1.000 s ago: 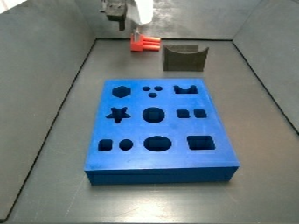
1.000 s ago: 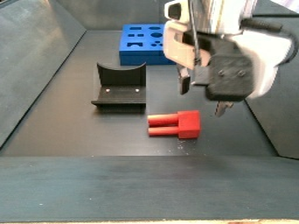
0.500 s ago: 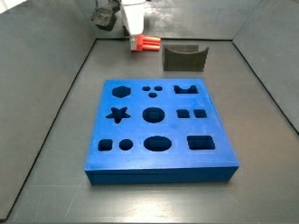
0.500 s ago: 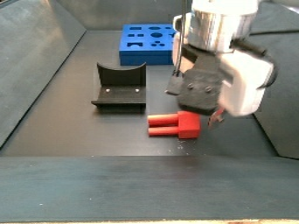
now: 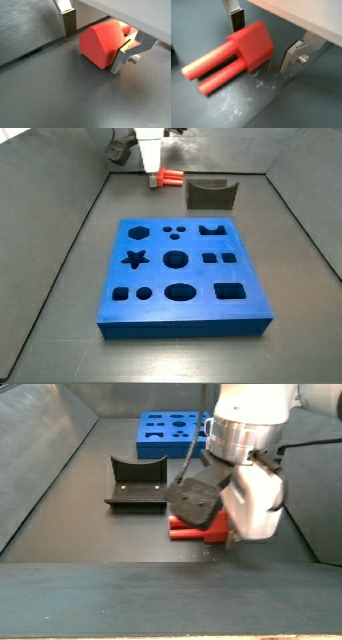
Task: Pick up the 3 prong object. Move up. Place the 3 prong object on the fixture. Regrasp the 3 prong object. Move to above the board. Insert the 3 prong object.
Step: Pick up the 3 prong object.
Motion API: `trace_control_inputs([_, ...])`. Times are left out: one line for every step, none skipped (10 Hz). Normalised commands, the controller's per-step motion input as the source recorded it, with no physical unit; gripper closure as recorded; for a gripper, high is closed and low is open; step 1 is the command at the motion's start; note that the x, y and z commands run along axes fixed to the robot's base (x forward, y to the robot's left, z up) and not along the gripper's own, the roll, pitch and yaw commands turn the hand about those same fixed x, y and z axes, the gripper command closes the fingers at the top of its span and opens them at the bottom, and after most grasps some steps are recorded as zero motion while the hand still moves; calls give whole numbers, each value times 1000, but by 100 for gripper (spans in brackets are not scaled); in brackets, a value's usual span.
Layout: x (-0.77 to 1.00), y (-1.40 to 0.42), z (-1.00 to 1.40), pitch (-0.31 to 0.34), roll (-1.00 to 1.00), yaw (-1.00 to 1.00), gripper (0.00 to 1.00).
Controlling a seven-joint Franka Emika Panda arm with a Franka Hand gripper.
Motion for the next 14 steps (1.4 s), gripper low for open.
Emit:
trace_control_inputs([334,111,-91,-166,-111,-480,0])
trace_control_inputs([0,17,0,0,0,0,0])
trace_control_inputs([-117,-20,-260,-129,14,-126,0])
trace_control_inputs([-100,0,-274,-120,0,-43,0])
trace_control_inputs([0,0,0,0,0,0,100])
trace_control_inputs([0,0,0,0,0,0,100])
trace_control_inputs([0,0,0,0,0,0,100])
trace_control_inputs([0,0,0,0,0,0,100])
trace_control_inputs([0,0,0,0,0,0,100])
trace_control_inputs([0,0,0,0,0,0,100])
trace_control_inputs([0,0,0,0,0,0,100])
trace_control_inputs([0,0,0,0,0,0,100])
trace_control_inputs([0,0,0,0,0,0,100])
trace_control_inputs([0,0,0,0,0,0,100])
